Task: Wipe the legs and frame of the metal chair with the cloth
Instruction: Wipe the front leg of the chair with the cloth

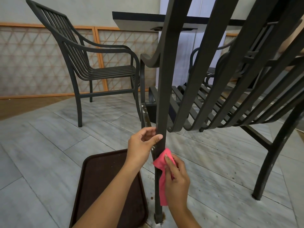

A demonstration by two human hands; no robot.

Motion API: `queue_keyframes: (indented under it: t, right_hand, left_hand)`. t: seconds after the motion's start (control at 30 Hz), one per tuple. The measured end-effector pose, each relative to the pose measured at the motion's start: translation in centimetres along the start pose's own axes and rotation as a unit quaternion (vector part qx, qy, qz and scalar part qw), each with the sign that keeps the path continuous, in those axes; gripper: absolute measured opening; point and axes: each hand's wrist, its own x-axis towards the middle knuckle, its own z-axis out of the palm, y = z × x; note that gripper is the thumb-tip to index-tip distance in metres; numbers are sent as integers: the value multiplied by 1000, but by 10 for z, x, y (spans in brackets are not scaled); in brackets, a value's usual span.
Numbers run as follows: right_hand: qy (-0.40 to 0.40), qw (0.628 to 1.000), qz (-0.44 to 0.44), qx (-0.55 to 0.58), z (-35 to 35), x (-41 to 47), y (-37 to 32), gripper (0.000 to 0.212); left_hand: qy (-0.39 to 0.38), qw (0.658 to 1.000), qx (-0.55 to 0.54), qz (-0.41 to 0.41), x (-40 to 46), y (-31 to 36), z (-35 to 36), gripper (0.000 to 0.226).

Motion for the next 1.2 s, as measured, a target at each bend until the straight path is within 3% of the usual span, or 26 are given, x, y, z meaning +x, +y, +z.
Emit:
queue_keyframes:
  t: [0.2, 0.27, 0.37, 0.53, 0.8, 0.97, 1.1, 1.2]
  right_hand:
    - [-20, 993, -87, -75, -7, -3, -6, 66]
    - [-31, 987, -128, -97, -5, 1, -12, 62]
    - [-34, 989, -109, -91, 5, 8, -20, 46]
    - [-54, 981, -134, -127, 20, 6, -15, 77]
    - [-66, 954, -166, -242, 26, -7, 4, 74]
    - [-80, 952, -163, -248, 28, -18, 18, 80]
    - [-82, 954, -163, -240, 28, -22, 22, 90]
    - [-80, 954, -167, -237, 27, -25, 25, 90]
  left_hand:
    - [-9, 1000, 19, -21, -4, -2, -7, 20]
    - [-10, 999, 9, -29, -7, -4, -6, 23]
    - [-3, 1000, -7, -30, -9, -5, -2, 30]
    - [5, 1000, 3, -26, -7, -9, -1, 26]
    - [5, 1000, 20, -15, -3, -16, -2, 15]
    - [8, 1000, 24, -10, -2, -19, -2, 13]
    - [12, 1000, 20, -4, -3, -21, 0, 27]
    - [14, 1000, 19, -5, -4, -21, 0, 21]
